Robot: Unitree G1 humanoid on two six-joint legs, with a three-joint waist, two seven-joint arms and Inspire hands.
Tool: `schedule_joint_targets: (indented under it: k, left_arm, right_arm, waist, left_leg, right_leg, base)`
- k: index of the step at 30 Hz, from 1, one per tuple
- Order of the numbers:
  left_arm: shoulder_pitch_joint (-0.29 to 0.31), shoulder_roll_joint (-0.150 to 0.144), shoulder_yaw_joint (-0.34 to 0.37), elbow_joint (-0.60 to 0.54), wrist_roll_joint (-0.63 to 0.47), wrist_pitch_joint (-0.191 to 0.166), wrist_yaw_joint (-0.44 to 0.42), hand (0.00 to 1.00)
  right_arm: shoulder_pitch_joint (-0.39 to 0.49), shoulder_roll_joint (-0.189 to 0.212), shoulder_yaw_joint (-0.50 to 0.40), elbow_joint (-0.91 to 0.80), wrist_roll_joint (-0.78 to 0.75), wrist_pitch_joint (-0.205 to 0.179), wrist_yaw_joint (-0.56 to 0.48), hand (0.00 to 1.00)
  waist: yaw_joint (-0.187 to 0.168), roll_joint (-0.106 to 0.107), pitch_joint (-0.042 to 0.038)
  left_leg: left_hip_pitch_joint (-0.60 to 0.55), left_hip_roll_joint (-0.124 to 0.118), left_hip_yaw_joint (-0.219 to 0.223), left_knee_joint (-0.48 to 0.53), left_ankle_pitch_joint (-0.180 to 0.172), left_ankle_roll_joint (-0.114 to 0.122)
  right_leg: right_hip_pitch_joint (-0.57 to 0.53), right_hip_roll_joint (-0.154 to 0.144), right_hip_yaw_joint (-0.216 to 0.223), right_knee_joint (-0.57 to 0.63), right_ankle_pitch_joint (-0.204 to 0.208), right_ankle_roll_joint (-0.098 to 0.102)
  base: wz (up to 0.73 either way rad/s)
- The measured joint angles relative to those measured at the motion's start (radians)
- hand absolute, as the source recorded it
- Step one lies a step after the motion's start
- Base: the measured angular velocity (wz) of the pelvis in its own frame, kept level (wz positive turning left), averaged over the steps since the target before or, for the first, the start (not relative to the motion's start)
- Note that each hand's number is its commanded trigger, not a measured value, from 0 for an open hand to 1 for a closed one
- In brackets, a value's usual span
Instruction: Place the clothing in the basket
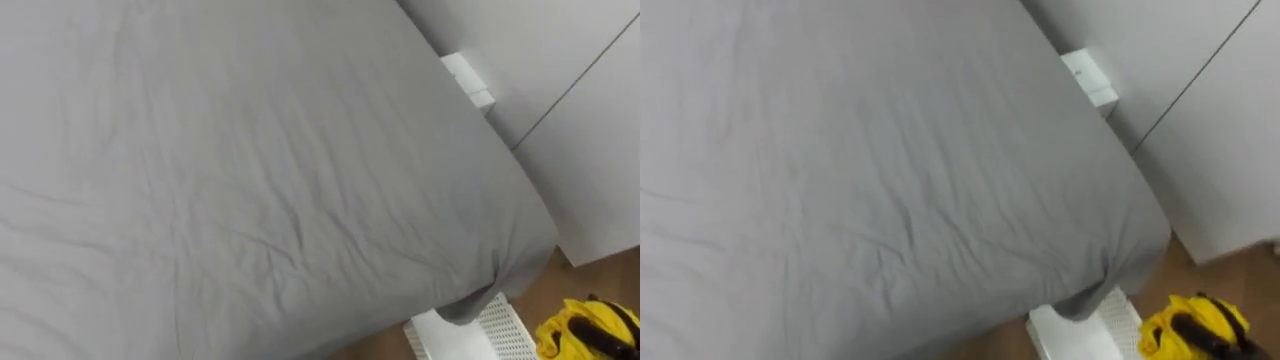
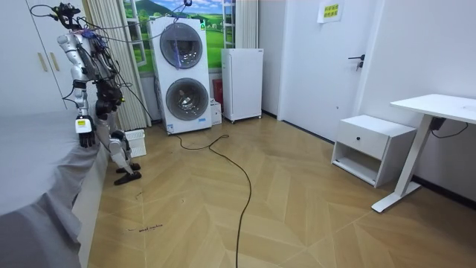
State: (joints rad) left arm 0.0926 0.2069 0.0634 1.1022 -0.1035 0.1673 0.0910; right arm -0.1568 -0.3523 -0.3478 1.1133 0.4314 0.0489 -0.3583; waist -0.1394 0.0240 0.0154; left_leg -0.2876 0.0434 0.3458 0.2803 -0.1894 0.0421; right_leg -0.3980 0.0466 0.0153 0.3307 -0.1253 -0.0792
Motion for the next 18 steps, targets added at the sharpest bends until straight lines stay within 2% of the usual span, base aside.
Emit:
schedule_joint_targets:
  k: [5,10,13,15,16,17,18]
  left_arm:
    - [-0.033,0.001,-0.076,0.029,-0.047,-0.022,0.020,0.00]
    - [-0.060,0.001,-0.132,0.052,-0.103,-0.053,0.035,0.00]
    - [-0.072,0.001,-0.165,0.056,-0.148,-0.067,0.036,0.00]
    - [-0.079,0.002,-0.202,0.052,-0.197,-0.087,0.036,0.00]
    - [-0.079,0.002,-0.207,0.051,-0.202,-0.090,0.036,0.00]
    - [-0.079,0.003,-0.208,0.047,-0.215,-0.094,0.036,0.00]
    - [-0.079,0.004,-0.211,0.041,-0.221,-0.098,0.037,0.00]
  right_arm:
    - [-0.032,-0.010,0.014,0.021,-0.002,-0.010,-0.049,1.00]
    - [-0.060,-0.014,0.038,0.039,0.003,-0.025,-0.077,1.00]
    - [-0.085,-0.027,0.054,0.054,0.002,-0.031,-0.089,1.00]
    - [-0.093,-0.049,0.086,0.060,0.006,-0.047,-0.091,1.00]
    - [-0.094,-0.053,0.094,0.060,0.007,-0.049,-0.091,0.85]
    - [-0.097,-0.057,0.102,0.060,0.011,-0.051,-0.092,0.00]
    - [-0.098,-0.061,0.113,0.060,0.014,-0.053,-0.092,0.00]
  waist:
    - [0.010,0.040,-0.0005]
    - [0.017,0.061,-0.0005]
    - [0.019,0.074,0.0033]
    - [0.038,0.082,0.0067]
    - [0.040,0.082,0.0070]
    - [0.042,0.083,0.0066]
    - [0.044,0.083,0.0066]
  left_leg:
    - [-0.091,-0.007,0.015,0.020,0.006,0.010]
    - [-0.156,-0.009,0.035,0.028,0.016,0.016]
    - [-0.181,-0.015,0.037,0.028,0.023,0.020]
    - [-0.193,-0.021,0.035,0.022,0.031,0.023]
    - [-0.195,-0.022,0.035,0.022,0.032,0.024]
    - [-0.199,-0.024,0.035,0.023,0.033,0.024]
    - [-0.205,-0.026,0.035,0.023,0.036,0.025]
  right_leg:
    - [-0.112,-0.011,0.007,0.051,0.004,0.002]
    - [-0.187,-0.016,0.015,0.071,0.004,0.001]
    - [-0.217,-0.024,0.009,0.088,0.002,0.002]
    - [-0.235,-0.031,0.009,0.096,-0.001,0.003]
    - [-0.238,-0.033,0.008,0.101,-0.005,0.003]
    - [-0.244,-0.036,0.005,0.107,-0.010,0.004]
    - [-0.250,-0.040,0.001,0.111,-0.012,0.004]
  base:
    - [-0.07]
    - [-0.03]
    - [0.10]
    - [0.07]
    - [0.09]
    - [0.15]
    - [0.15]
